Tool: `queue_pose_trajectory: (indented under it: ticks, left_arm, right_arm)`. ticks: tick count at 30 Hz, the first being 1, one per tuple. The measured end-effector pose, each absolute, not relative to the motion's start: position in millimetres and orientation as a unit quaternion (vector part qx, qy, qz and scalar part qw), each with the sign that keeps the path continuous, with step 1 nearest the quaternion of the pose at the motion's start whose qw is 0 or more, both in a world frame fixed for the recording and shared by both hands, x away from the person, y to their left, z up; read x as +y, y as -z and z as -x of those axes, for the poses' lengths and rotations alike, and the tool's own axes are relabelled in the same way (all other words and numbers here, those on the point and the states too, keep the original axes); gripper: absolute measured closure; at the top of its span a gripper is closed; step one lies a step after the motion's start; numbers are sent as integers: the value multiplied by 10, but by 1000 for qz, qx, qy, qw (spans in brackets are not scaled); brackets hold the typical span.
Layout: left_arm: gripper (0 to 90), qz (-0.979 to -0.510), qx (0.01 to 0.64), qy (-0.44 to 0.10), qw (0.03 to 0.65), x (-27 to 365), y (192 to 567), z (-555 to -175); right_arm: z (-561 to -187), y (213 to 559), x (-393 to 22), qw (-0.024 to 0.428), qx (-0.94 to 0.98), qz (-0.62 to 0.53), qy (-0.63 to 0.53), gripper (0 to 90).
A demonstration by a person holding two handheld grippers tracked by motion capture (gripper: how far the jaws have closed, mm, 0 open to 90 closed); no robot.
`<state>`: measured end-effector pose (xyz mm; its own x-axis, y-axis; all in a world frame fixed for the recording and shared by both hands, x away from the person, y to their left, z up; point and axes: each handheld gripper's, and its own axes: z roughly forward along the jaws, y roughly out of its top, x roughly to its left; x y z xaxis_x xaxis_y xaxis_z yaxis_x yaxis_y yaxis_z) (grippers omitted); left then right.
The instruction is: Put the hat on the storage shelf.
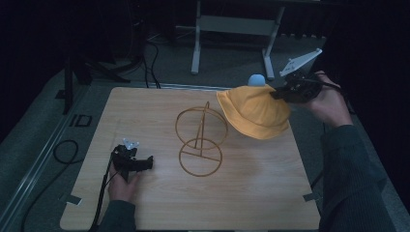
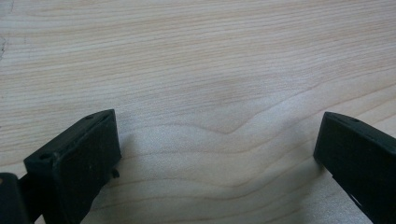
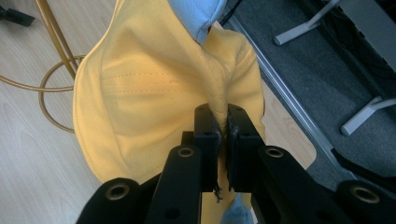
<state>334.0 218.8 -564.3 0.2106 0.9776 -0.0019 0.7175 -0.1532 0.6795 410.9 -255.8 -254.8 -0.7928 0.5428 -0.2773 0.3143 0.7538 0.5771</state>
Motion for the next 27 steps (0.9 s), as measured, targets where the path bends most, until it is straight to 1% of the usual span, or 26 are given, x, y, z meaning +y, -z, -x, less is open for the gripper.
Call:
queue_pose_trajectory:
  ticks: [27]
  left_arm:
    - [4,-723,585,-229,285,2187,5644,-3341]
  right_arm:
    - [-4038,2362,-2385,221,913,-207,-272,847]
